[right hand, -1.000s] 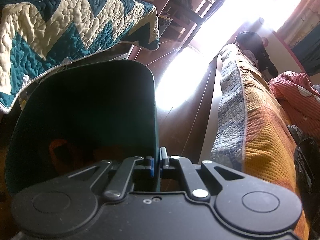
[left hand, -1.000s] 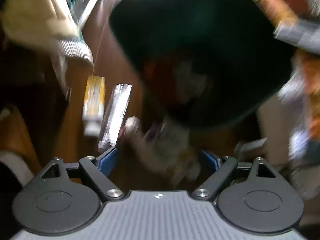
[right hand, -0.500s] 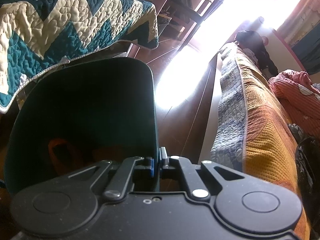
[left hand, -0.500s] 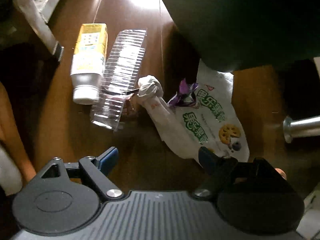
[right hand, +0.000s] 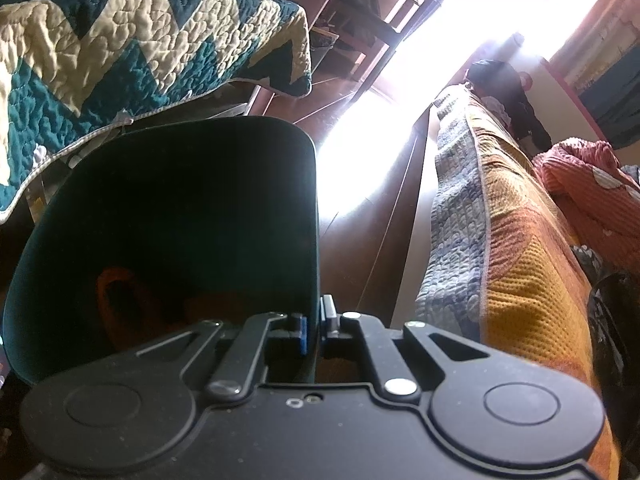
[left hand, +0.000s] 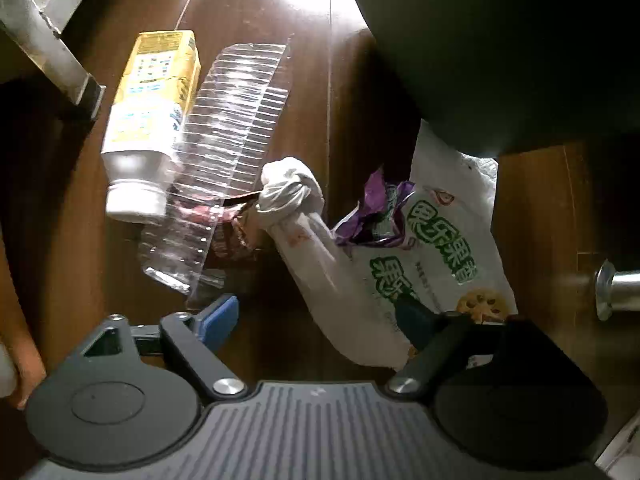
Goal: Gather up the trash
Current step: 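Close the left gripper on the white twisted tissue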
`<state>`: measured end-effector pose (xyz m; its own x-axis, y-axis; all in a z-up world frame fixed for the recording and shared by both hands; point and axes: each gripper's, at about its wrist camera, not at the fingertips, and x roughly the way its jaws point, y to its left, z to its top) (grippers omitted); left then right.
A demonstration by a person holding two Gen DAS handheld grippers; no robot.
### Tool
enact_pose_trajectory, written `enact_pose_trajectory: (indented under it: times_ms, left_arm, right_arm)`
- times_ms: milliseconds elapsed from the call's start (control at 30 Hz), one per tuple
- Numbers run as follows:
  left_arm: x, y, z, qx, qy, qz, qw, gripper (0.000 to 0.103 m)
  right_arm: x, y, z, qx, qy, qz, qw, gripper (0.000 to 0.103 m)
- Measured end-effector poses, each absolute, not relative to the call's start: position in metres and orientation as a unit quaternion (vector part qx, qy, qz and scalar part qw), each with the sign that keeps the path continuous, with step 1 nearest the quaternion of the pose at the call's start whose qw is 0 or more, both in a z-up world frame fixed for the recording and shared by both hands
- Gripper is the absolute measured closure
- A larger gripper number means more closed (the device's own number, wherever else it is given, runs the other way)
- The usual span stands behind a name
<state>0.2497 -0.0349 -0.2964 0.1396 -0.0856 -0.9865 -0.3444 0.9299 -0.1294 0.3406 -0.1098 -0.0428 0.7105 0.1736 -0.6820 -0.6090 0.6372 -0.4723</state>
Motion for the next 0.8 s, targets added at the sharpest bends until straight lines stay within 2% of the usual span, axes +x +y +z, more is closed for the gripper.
enact_pose_trajectory:
  times_ms: [33,100,167,367,500,800]
  left_arm:
    - [0.251,-0.036,-0.298,-0.165,0.652,0.086,0.735,0.031]
    - [0.253,-0.040,-0.302,-0.163,0.658,0.081,0.731,0.047]
    - [0.254,-0.042,-0.305,-0.168,0.663,0.079,0.726,0.053]
    - [0.254,-0.042,-0.308,-0.176,0.669,0.055,0.720,0.094]
    - [0.243,-0.040,-0.299,-0.167,0.666,0.034,0.726,0.100]
    - [0.212,-0.020,-0.246,-0.154,0.647,0.021,0.746,0.101]
  right_arm:
    - [0.341,-0.111,-0.043,-0.357,0.304,0.229,0.853,0.098]
    - [0.340,-0.114,-0.043,-0.356,0.304,0.228,0.854,0.098]
    - [0.340,-0.115,-0.043,-0.355,0.305,0.228,0.854,0.098]
    - [0.340,-0.116,-0.043,-0.353,0.306,0.227,0.855,0.098]
    - [0.338,-0.117,-0.043,-0.352,0.305,0.228,0.855,0.097]
    - [0.336,-0.118,-0.042,-0.349,0.307,0.231,0.855,0.098]
